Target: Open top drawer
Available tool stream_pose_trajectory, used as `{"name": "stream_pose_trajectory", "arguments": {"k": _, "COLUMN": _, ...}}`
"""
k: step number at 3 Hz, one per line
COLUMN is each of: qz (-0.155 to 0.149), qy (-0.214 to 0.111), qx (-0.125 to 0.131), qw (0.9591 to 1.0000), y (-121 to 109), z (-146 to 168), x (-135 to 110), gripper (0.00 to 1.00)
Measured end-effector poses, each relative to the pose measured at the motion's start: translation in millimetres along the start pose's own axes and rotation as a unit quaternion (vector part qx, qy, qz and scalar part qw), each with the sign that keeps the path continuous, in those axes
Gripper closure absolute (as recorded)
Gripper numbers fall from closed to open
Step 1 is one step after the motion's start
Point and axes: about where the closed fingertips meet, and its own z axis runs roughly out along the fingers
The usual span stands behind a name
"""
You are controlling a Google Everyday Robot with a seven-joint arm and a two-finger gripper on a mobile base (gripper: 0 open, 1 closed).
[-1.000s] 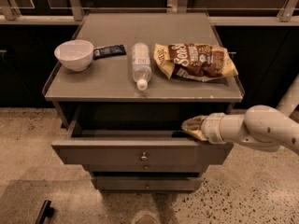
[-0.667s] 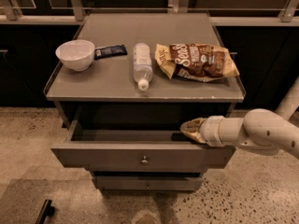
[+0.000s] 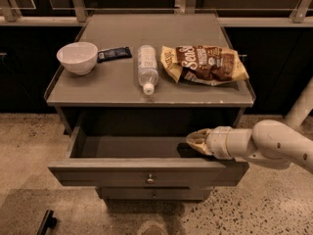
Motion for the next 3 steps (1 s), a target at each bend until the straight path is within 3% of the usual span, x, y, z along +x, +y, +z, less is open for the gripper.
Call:
{"name": "stream_pose_trajectory", "arguments": {"k": 1, "qz": 0.024, "qy": 0.02, "qx": 0.0, "qw": 0.9995, "y": 30, "z": -2, "x": 1, "gripper": 1.0}}
{"name": "stream_pose_trajectory", "arguments": {"k": 2, "qz": 0.026, "qy": 0.022, "qx": 0.0, "qw": 0.9994, "y": 31, "z": -3, "x": 0, "gripper": 1.0}}
{"name": "stream_pose_trajectory", "arguments": {"k": 3, "qz": 0.049, "qy": 0.047, "qx": -0.001, "qw": 0.9977, "y": 54, "z": -7, "x": -1, "gripper": 1.0}}
